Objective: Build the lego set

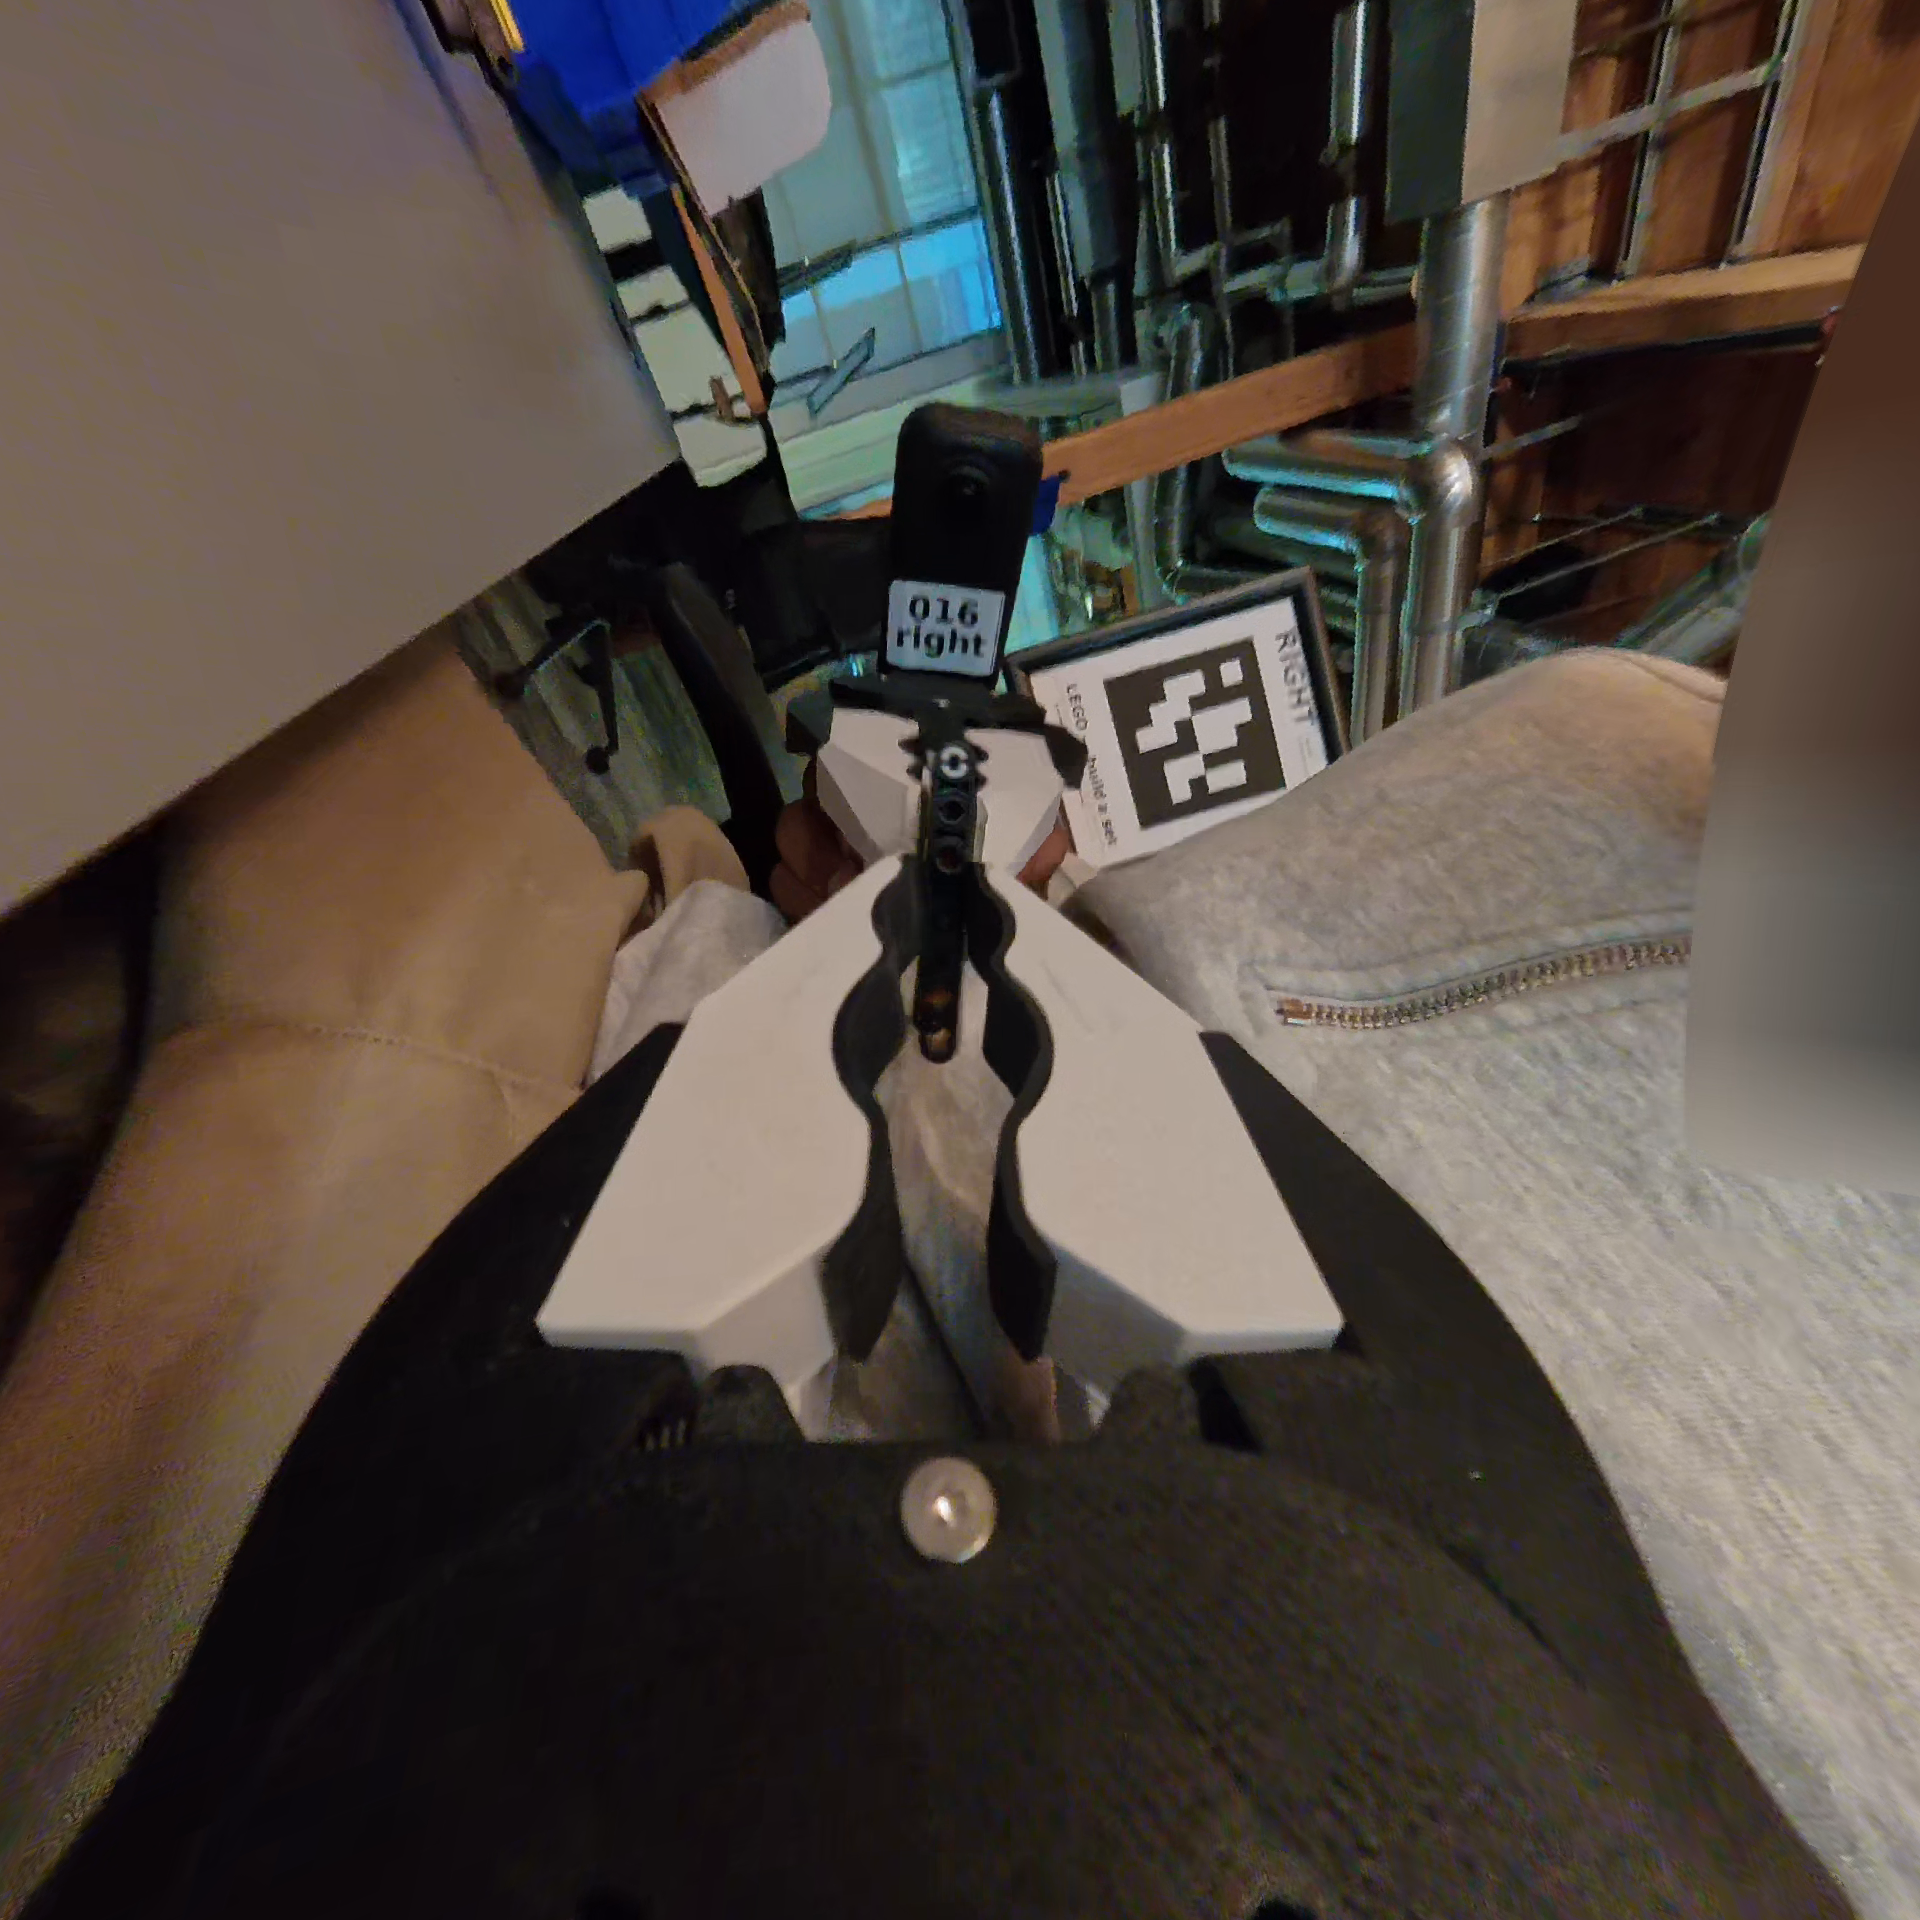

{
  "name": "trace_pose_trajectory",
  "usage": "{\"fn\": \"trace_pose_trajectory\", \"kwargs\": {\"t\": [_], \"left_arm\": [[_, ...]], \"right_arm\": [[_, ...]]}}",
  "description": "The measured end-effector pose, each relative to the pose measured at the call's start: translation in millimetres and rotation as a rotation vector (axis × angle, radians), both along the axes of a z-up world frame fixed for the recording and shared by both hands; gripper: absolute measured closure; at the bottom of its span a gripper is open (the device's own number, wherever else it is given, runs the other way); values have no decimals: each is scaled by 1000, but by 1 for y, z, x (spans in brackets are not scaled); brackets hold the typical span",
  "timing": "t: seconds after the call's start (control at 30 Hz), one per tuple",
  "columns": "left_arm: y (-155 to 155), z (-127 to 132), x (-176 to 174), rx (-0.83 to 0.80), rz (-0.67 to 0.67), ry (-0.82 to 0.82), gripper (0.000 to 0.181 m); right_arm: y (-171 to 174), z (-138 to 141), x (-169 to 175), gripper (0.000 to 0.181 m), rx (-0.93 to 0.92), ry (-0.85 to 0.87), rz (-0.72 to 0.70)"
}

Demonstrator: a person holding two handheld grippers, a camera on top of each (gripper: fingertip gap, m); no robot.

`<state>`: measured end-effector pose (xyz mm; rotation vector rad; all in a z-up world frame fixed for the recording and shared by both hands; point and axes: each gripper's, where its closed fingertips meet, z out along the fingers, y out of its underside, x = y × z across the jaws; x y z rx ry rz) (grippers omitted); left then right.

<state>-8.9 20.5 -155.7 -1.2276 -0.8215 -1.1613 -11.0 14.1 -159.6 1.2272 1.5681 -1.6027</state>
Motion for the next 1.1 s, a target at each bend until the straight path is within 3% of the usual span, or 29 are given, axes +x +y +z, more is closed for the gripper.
{"fn": "trace_pose_trajectory", "kwargs": {"t": [0.33, 0.63, 0.93, 1.1], "left_arm": [[2, 4, 11, 3, -63, 34, 174], [3, 11, 13, 46, -80, 14, 155], [1, -6, 6, -78, -51, 98, 158], [-2, -4, 1, -49, -35, 70, 155]], "right_arm": [[2, 1, 3, 177, -10, -2, 23], [2, -2, 4, 177, -31, -60, 44], [-2, -6, 5, 176, -14, -76, 61], [-1, -9, 3, 177, -5, -97, 53]]}}
